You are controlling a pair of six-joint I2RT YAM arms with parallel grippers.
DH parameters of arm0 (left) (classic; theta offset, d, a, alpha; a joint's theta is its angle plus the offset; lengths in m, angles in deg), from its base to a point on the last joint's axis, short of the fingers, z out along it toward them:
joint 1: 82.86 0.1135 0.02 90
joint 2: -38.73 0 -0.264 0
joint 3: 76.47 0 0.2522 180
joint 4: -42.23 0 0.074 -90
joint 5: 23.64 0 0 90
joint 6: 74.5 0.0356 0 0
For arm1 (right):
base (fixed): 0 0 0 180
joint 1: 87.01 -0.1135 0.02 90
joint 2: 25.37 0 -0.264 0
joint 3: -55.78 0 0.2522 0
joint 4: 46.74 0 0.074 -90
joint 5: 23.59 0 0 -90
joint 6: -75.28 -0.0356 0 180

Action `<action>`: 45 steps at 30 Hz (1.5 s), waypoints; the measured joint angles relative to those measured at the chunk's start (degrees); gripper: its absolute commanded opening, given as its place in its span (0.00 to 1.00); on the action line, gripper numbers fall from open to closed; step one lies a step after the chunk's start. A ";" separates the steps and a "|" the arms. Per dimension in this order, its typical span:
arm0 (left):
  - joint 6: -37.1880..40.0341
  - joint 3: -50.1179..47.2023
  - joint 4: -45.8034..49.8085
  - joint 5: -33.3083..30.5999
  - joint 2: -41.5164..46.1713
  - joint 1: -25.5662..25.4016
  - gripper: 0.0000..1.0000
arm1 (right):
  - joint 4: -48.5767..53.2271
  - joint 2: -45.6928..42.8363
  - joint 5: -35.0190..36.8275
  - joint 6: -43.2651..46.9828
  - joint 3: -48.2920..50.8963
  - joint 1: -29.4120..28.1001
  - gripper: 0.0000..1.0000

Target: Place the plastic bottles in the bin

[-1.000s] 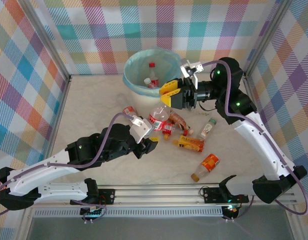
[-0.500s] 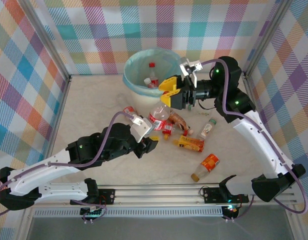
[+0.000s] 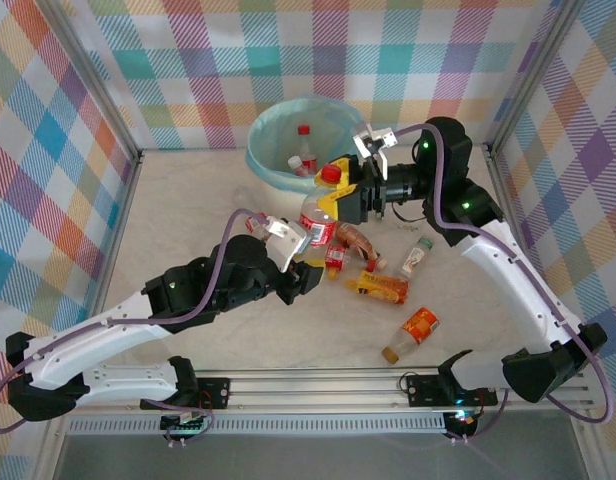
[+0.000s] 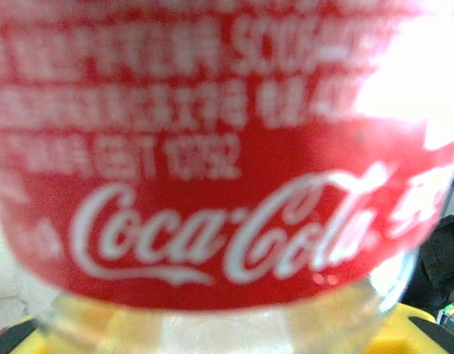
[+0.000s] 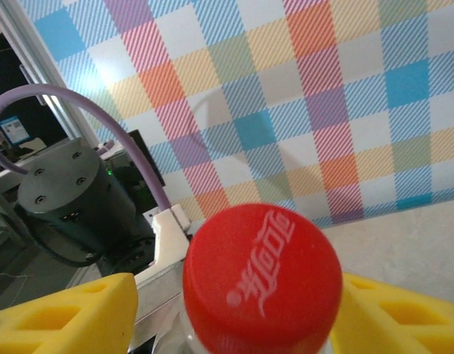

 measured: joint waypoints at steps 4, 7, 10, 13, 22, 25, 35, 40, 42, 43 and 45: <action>0.00 0.00 0.00 1.40 -0.68 0.00 0.42 | 0.28 0.02 2.01 0.90 -0.02 0.00 0.58; 0.00 0.00 0.00 1.88 -1.07 0.00 0.42 | 0.39 0.02 3.02 1.68 -0.02 0.00 0.52; -0.04 -0.02 0.04 1.79 -1.14 0.15 0.42 | 0.39 0.02 3.45 1.95 -0.13 0.00 0.39; 0.63 -0.13 0.15 1.20 -1.11 0.37 0.47 | 0.85 0.02 3.54 0.81 -0.59 -0.07 0.27; -0.13 -1.22 -1.01 -4.31 1.88 0.44 0.86 | 1.53 1.77 4.98 0.83 -3.96 -0.35 0.10; -0.72 -1.88 -1.16 -9.14 4.76 0.44 0.89 | 2.03 3.76 7.91 0.83 -8.39 -0.35 0.07; -7.28 -4.35 2.95 -31.47 15.85 1.07 0.99 | 5.86 19.74 34.07 3.28 -35.21 -0.31 0.05; -10.69 -4.35 8.31 -37.55 19.96 1.20 0.99 | 9.84 32.26 43.01 7.89 -48.39 -0.26 0.06; -11.69 -4.35 10.34 -39.04 21.22 1.20 1.00 | 12.35 37.31 46.01 9.94 -53.07 -0.26 0.06; -12.15 -4.37 11.39 -39.78 21.75 1.20 1.00 | 13.75 39.71 47.52 11.06 -55.15 -0.26 0.06; -13.03 -4.52 12.98 -40.83 22.58 1.20 1.00 | 16.11 43.15 50.01 12.85 -57.02 -0.26 0.07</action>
